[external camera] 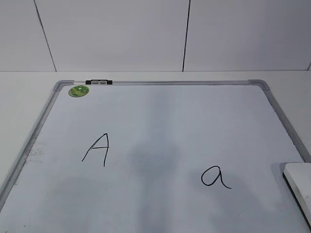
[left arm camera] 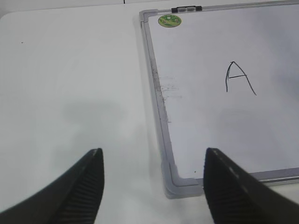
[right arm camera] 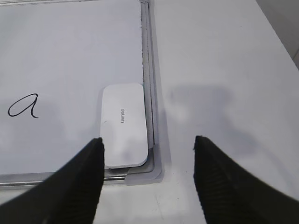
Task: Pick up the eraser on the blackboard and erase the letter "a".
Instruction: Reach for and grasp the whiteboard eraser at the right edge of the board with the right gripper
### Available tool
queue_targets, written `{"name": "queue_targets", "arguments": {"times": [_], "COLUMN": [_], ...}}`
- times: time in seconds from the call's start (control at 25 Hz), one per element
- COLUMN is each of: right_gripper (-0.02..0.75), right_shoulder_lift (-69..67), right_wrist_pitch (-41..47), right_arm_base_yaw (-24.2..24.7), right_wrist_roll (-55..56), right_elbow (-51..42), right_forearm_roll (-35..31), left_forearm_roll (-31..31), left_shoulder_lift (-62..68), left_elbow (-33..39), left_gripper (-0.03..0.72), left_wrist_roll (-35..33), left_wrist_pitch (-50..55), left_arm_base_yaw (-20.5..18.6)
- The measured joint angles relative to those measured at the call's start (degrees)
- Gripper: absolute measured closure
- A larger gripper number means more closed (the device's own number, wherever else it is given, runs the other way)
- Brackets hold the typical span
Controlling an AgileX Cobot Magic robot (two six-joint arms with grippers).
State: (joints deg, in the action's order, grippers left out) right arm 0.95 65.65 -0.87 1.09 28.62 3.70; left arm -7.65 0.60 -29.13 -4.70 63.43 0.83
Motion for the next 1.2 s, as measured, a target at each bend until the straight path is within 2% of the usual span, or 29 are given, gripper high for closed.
{"name": "queue_targets", "arguments": {"times": [1.2], "right_gripper": [0.246], "right_shoulder_lift": [0.0], "right_wrist_pitch": [0.0], "right_arm_base_yaw": [0.0], "right_wrist_roll": [0.0], "right_elbow": [0.0], "right_forearm_roll": [0.0], "left_forearm_roll": [0.0], "left_shoulder_lift": [0.0], "left_elbow": [0.0], "left_gripper": [0.191], "left_wrist_roll": [0.0], "left_wrist_pitch": [0.0], "left_arm_base_yaw": [0.0]}}
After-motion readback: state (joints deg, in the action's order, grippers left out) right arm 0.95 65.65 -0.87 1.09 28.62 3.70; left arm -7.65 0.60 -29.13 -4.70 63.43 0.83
